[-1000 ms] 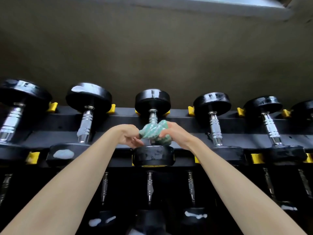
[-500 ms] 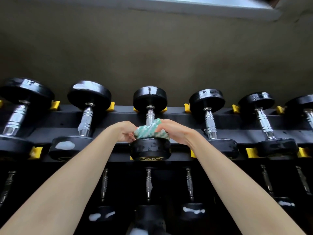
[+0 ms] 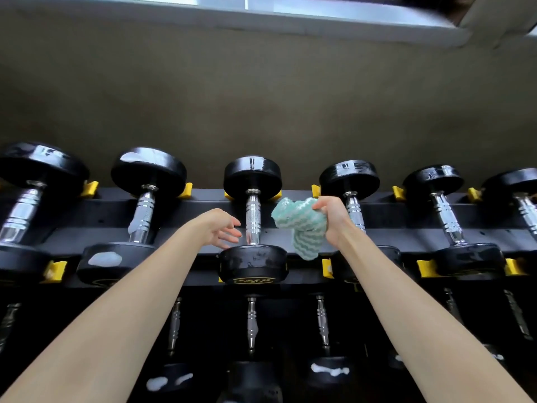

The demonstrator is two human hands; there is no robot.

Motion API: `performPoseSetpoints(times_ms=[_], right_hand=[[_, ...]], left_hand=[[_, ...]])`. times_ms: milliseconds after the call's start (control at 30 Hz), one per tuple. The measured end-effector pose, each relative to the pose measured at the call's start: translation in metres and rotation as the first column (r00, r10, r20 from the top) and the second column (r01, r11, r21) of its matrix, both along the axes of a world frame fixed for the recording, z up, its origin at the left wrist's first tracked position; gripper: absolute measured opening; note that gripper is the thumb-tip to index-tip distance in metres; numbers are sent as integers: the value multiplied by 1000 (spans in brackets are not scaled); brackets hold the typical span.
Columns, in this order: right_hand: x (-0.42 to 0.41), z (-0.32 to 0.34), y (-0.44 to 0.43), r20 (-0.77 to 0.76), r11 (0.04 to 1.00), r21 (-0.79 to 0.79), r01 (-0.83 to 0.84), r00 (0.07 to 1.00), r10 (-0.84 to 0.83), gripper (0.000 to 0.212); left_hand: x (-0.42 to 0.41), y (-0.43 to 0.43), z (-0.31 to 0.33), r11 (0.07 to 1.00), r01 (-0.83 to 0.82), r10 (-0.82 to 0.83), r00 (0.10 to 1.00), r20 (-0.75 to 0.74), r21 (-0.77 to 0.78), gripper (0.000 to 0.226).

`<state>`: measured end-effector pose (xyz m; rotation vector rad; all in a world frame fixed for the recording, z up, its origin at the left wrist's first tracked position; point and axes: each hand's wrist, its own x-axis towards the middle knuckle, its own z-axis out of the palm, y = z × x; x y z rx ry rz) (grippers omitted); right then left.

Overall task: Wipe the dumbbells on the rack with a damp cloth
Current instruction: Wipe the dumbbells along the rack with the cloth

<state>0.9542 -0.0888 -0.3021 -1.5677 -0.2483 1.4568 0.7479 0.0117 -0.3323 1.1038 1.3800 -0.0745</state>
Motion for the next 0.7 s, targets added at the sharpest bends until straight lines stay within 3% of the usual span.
performPoseSetpoints(times_ms=[67, 267, 400, 567, 700], right_hand=[[2, -10, 3, 33, 998, 4, 60, 998, -60, 9], [-18, -27, 24, -113, 986, 87, 141, 985, -131, 23], [-31, -37, 42, -97, 978, 150, 142, 987, -128, 24], [-44, -45, 52, 13, 974, 191, -120, 993, 119, 28], [-42, -45, 51, 60, 925, 124, -358, 934, 353, 28]], left_hand=[[5, 4, 0, 1000, -12, 12, 1000, 8, 16, 39], [15, 25, -9, 998, -57, 56, 998, 41, 30, 38], [17, 35, -17, 998, -66, 65, 996, 56, 13, 36], [18, 43, -32, 996, -91, 90, 994, 65, 4, 33], [23, 44, -37, 997, -82, 81, 995, 64, 1, 31]])
